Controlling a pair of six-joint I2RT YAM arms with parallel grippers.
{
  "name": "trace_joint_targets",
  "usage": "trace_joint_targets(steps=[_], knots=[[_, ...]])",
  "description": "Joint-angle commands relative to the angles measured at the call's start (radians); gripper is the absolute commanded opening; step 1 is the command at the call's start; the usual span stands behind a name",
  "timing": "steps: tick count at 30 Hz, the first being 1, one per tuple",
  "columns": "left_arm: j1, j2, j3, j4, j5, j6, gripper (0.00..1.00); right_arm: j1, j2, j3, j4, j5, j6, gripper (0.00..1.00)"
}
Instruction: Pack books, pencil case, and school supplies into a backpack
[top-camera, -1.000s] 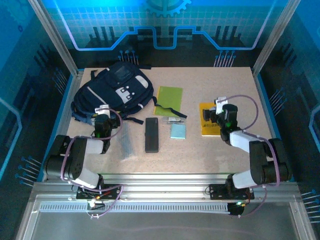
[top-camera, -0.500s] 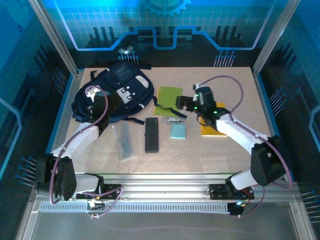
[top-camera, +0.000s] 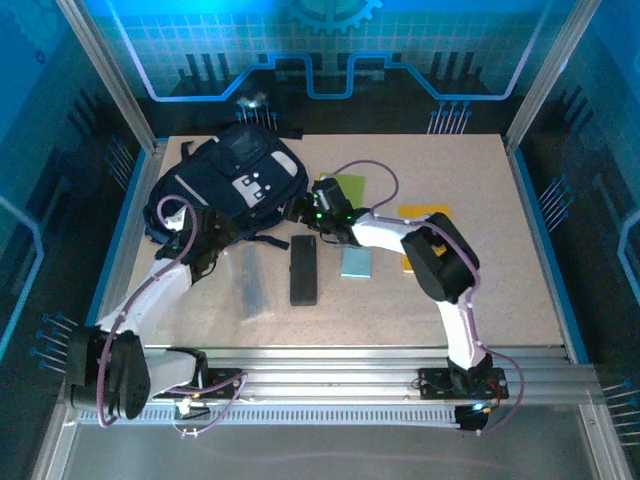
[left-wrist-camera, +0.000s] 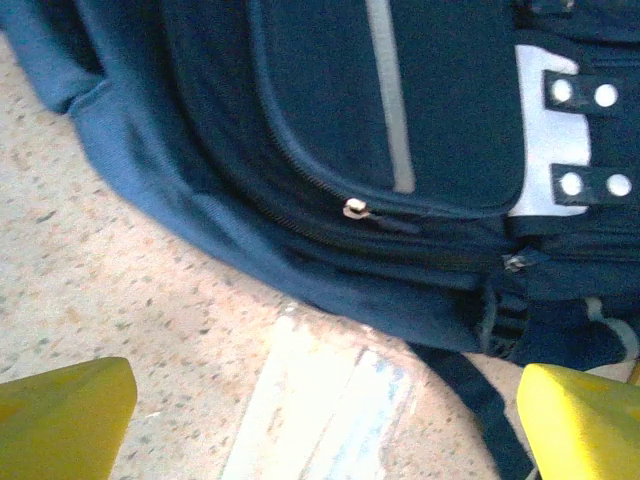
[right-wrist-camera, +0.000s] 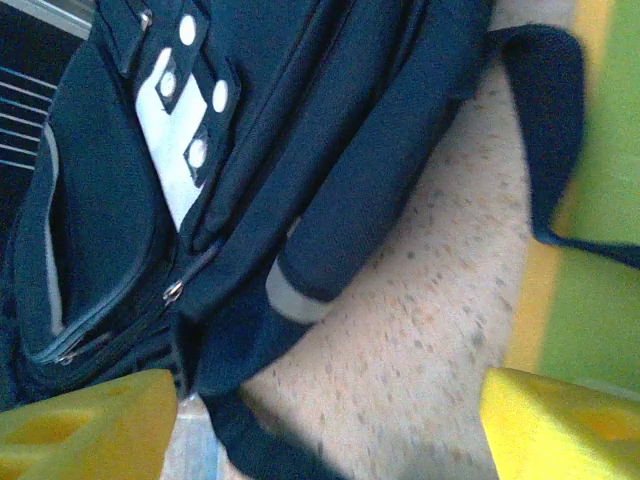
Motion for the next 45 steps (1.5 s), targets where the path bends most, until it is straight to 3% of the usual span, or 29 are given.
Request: trace_joint_targets(steps=[1,5,7,12,18,26,30,36,40,45], knots=[[0.015,-0.038,-0.048,-0.032,0.029,-0.037,0.99,0.009,0.101,0.13,0.019,-0.03,0.092,0.77],[0.019,-0.045,-0.075,-0.006,0.057,-0.055,0.99,0.009,0.219,0.252,0.016,-0.021,0.166,0.73],[0.02,-0.039,-0.081,0.01,0.057,-0.053,0.99,0.009,0.273,0.314,0.013,-0.02,0.192,0.64],[0.024,0.013,-0.101,0.112,0.038,-0.042,0.99,-0.017,0.305,0.404,0.072,-0.107,0.217,0.0],[0.035,0.198,-0.046,0.249,-0.018,-0.023,0.99,-0.04,0.068,0.33,0.045,-0.146,0.145,0.0],[0.027,0.371,0.13,0.272,0.052,-0.024,0.99,-0.134,-0.182,0.1,0.013,-0.239,0.193,0.0],[-0.02,0.395,0.166,0.323,0.06,-0.02,0.99,-0.189,-0.294,-0.066,0.059,-0.288,0.225,0.0],[-0.103,0.436,0.227,0.355,0.071,-0.013,0.99,-0.255,-0.47,-0.303,0.045,-0.246,0.217,0.0],[-0.146,0.462,0.27,0.34,0.168,0.055,0.98,-0.277,-0.541,-0.389,0.018,-0.205,0.251,0.0],[-0.212,0.378,0.17,0.444,0.31,0.222,0.83,-0.268,-0.551,-0.349,0.035,-0.203,0.326,0.0]])
